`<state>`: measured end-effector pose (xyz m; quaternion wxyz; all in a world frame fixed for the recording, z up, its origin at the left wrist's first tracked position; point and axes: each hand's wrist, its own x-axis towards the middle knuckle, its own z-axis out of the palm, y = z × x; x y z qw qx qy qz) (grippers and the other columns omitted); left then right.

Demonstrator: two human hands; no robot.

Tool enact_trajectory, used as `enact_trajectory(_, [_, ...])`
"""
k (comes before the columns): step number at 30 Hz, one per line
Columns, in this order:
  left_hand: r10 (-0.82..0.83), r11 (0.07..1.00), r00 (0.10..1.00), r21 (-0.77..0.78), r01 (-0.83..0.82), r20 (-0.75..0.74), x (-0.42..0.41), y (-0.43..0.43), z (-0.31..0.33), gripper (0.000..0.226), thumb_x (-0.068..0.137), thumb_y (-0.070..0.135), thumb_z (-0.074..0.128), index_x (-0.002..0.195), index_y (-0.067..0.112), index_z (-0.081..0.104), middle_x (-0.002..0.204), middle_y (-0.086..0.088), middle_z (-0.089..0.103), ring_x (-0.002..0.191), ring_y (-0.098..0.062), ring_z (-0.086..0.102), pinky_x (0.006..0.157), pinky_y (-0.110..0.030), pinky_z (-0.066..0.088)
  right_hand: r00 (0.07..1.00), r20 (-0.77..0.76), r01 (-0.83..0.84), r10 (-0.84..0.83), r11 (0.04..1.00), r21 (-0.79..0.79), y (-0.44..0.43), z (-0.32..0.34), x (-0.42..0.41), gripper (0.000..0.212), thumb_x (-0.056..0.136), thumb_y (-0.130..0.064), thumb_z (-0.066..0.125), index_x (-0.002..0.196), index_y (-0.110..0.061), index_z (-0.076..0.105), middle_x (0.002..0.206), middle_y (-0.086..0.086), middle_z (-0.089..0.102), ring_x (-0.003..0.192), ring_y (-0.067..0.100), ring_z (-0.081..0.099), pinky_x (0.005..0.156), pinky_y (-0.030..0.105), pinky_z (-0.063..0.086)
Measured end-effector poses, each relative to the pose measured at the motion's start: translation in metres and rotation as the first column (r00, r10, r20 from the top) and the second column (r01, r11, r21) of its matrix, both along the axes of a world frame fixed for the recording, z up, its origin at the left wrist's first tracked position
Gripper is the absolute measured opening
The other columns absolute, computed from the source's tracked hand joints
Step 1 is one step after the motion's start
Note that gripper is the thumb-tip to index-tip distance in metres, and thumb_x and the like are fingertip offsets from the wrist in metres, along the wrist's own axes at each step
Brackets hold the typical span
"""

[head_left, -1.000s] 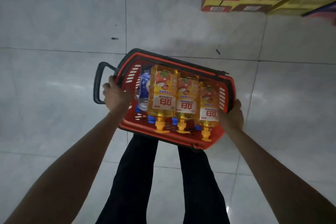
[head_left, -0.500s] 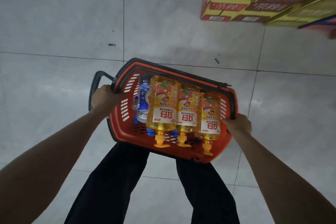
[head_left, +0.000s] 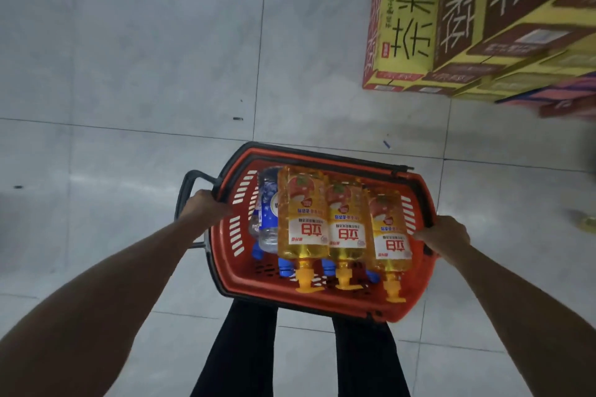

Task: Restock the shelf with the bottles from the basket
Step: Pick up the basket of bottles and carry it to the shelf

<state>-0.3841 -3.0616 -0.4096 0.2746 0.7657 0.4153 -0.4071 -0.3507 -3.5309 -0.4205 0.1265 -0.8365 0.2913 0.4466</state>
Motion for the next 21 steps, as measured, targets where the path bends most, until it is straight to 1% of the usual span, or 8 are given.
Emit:
enact_trajectory(2, [0.027, 1.0, 0.999, -0.01, -0.026, 0.034, -0.018, 0.013, 0.06, 0.013, 0.079, 0.023, 0.08, 0.089, 0.018, 0.073, 0.072, -0.004, 0.076, 0.062, -0.021, 0.075, 0.064, -0.034, 0.064, 1.0, 0.017, -0.017, 0.016, 0.999, 0.043, 0.013, 0.063, 0.002, 0.027, 0.088, -0.039, 0.075, 0.085, -0.015, 0.063, 0.07, 0.002, 0.071, 0.058, 0.019, 0.069, 0.05, 0.026, 0.053])
enact_trajectory(4, [0.061, 0.998, 0.995, 0.001, -0.062, 0.081, -0.029, 0.026, 0.117, 0.015, 0.079, 0.028, 0.081, 0.088, 0.018, 0.073, 0.067, -0.001, 0.076, 0.058, -0.019, 0.075, 0.06, -0.033, 0.063, 0.998, 0.049, -0.042, 0.039, 0.998, 0.054, 0.025, 0.125, 0.007, 0.029, 0.089, -0.043, 0.071, 0.086, -0.014, 0.066, 0.07, 0.002, 0.072, 0.059, 0.019, 0.069, 0.05, 0.024, 0.049])
enact_trajectory(6, [0.072, 0.997, 0.99, 0.02, -0.075, 0.121, -0.051, 0.04, 0.166, 0.018, 0.079, 0.035, 0.082, 0.083, 0.02, 0.073, 0.063, 0.0, 0.075, 0.057, -0.018, 0.074, 0.057, -0.031, 0.061, 0.995, 0.059, -0.08, 0.077, 0.996, 0.048, 0.036, 0.182, 0.005, 0.027, 0.088, -0.039, 0.072, 0.089, -0.012, 0.067, 0.073, 0.003, 0.072, 0.061, 0.02, 0.069, 0.052, 0.025, 0.05])
enact_trajectory(9, [0.088, 0.995, 0.983, 0.038, -0.095, 0.162, -0.077, 0.063, 0.23, 0.026, 0.078, 0.045, 0.081, 0.084, 0.022, 0.071, 0.07, -0.001, 0.076, 0.058, -0.019, 0.075, 0.059, -0.034, 0.063, 0.99, 0.047, -0.132, 0.131, 0.991, 0.035, 0.061, 0.255, 0.009, 0.027, 0.081, -0.033, 0.078, 0.094, -0.012, 0.066, 0.076, 0.005, 0.072, 0.063, 0.024, 0.07, 0.056, 0.028, 0.055])
enact_trajectory(12, [0.128, 0.991, 0.971, 0.017, -0.134, 0.204, -0.091, 0.09, 0.27, 0.033, 0.072, 0.047, 0.081, 0.09, 0.021, 0.073, 0.075, -0.003, 0.077, 0.062, -0.023, 0.076, 0.066, -0.042, 0.066, 0.988, 0.048, -0.149, 0.148, 0.989, 0.016, 0.089, 0.311, 0.012, 0.03, 0.072, -0.031, 0.082, 0.093, -0.015, 0.067, 0.078, 0.006, 0.074, 0.064, 0.026, 0.072, 0.059, 0.032, 0.06])
enact_trajectory(14, [0.14, 0.99, 0.962, 0.002, -0.144, 0.234, -0.101, 0.106, 0.287, 0.035, 0.068, 0.048, 0.078, 0.09, 0.02, 0.074, 0.078, -0.003, 0.077, 0.066, -0.024, 0.077, 0.069, -0.044, 0.066, 0.983, 0.065, -0.169, 0.17, 0.985, -0.014, 0.112, 0.338, 0.013, 0.029, 0.069, -0.029, 0.082, 0.091, -0.015, 0.068, 0.077, 0.006, 0.072, 0.064, 0.026, 0.071, 0.054, 0.029, 0.056])
enact_trajectory(18, [0.208, 0.977, 0.933, -0.027, -0.209, 0.294, -0.12, 0.133, 0.305, 0.02, 0.079, 0.04, 0.076, 0.088, 0.023, 0.069, 0.081, -0.002, 0.075, 0.071, -0.023, 0.075, 0.073, -0.041, 0.066, 0.961, 0.123, -0.241, 0.249, 0.967, -0.082, 0.167, 0.37, 0.023, 0.024, 0.08, -0.031, 0.077, 0.092, -0.012, 0.068, 0.077, 0.007, 0.069, 0.064, 0.026, 0.068, 0.052, 0.027, 0.049])
enact_trajectory(21, [0.308, 0.951, 0.897, -0.093, -0.294, 0.316, -0.123, 0.157, 0.314, 0.015, 0.08, 0.032, 0.079, 0.085, 0.023, 0.067, 0.078, -0.001, 0.074, 0.067, -0.019, 0.074, 0.059, -0.029, 0.061, 0.947, 0.147, -0.266, 0.284, 0.955, -0.133, 0.2, 0.385, 0.034, 0.028, 0.084, -0.038, 0.073, 0.094, -0.012, 0.068, 0.079, 0.008, 0.07, 0.063, 0.026, 0.068, 0.054, 0.028, 0.051])
